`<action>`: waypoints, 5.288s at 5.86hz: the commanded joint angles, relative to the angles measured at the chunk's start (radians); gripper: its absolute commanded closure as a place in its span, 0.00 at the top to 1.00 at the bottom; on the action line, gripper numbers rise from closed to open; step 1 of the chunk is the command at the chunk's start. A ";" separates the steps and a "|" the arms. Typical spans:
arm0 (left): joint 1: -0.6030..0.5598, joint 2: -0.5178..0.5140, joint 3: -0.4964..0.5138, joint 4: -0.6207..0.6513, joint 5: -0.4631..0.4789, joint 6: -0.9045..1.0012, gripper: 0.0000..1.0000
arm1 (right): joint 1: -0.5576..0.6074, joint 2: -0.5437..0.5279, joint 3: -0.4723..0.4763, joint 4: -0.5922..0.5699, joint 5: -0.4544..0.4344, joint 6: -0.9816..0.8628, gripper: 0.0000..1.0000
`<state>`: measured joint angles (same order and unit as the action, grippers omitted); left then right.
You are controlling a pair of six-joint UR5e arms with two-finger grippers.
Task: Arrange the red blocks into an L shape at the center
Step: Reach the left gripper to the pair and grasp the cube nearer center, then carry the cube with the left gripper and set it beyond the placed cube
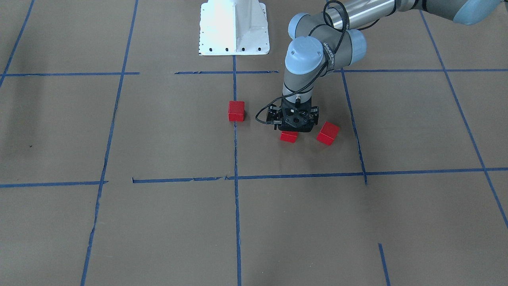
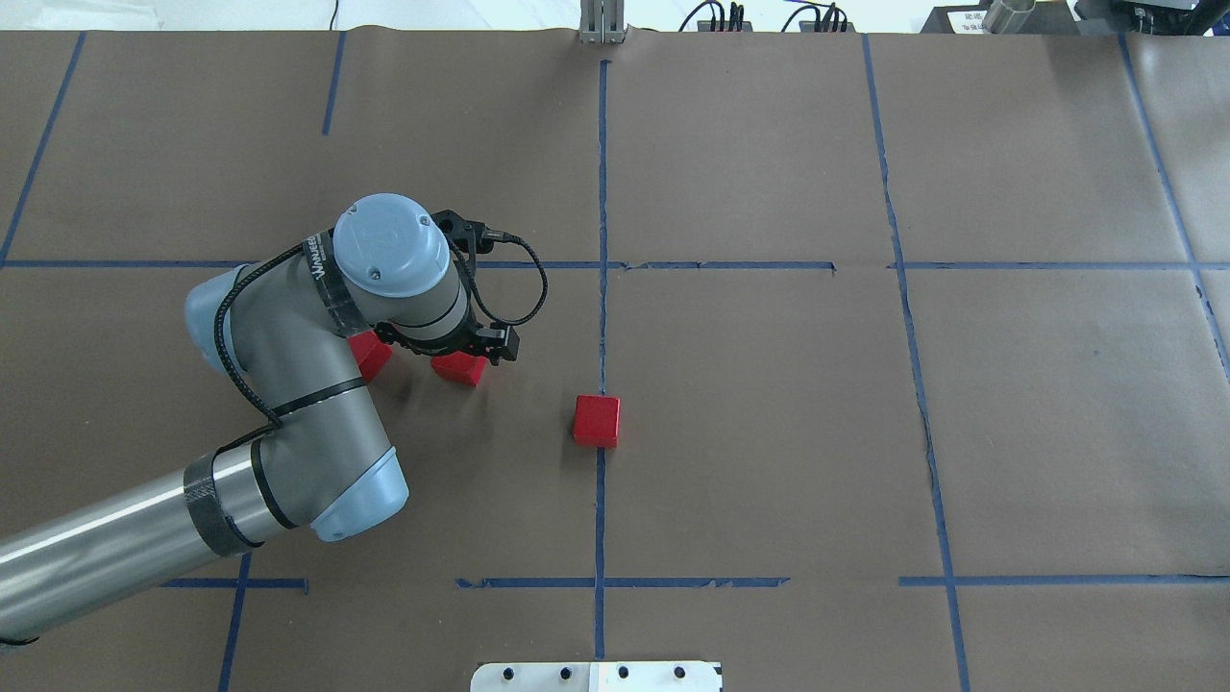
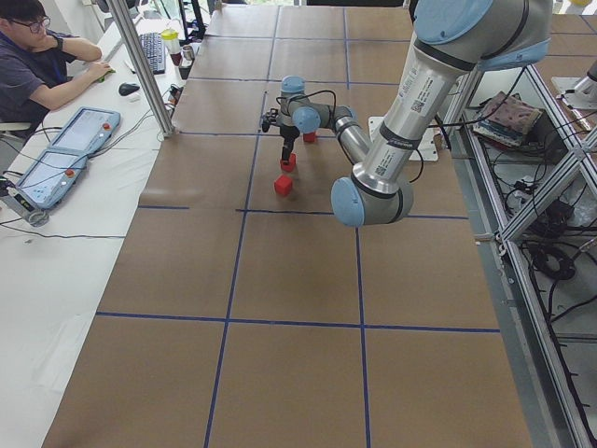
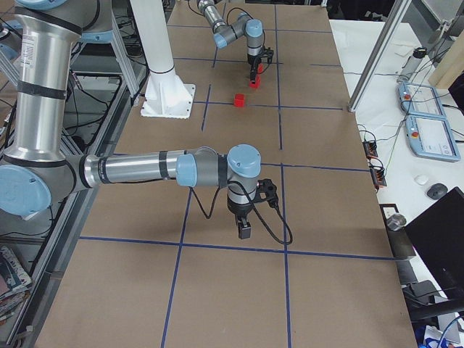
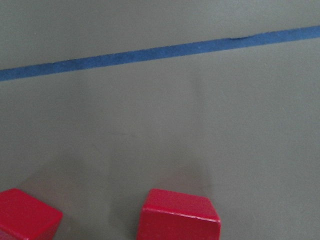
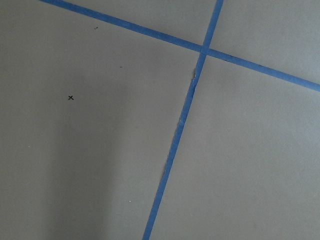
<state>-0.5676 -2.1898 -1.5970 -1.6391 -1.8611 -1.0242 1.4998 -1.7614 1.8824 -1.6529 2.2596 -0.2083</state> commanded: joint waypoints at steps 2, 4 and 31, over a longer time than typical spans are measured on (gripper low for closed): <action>0.011 -0.004 0.064 -0.051 -0.006 0.004 0.80 | 0.000 -0.003 0.000 0.001 0.000 -0.002 1.00; 0.006 -0.013 0.063 -0.050 -0.007 0.006 0.21 | 0.000 -0.003 -0.002 0.001 0.000 -0.002 1.00; 0.103 -0.291 0.279 -0.064 0.000 -0.172 0.56 | 0.000 -0.006 -0.008 0.001 0.000 -0.003 1.00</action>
<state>-0.4648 -2.4804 -1.3177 -1.7016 -1.8607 -1.1965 1.5002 -1.7672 1.8750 -1.6521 2.2596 -0.2117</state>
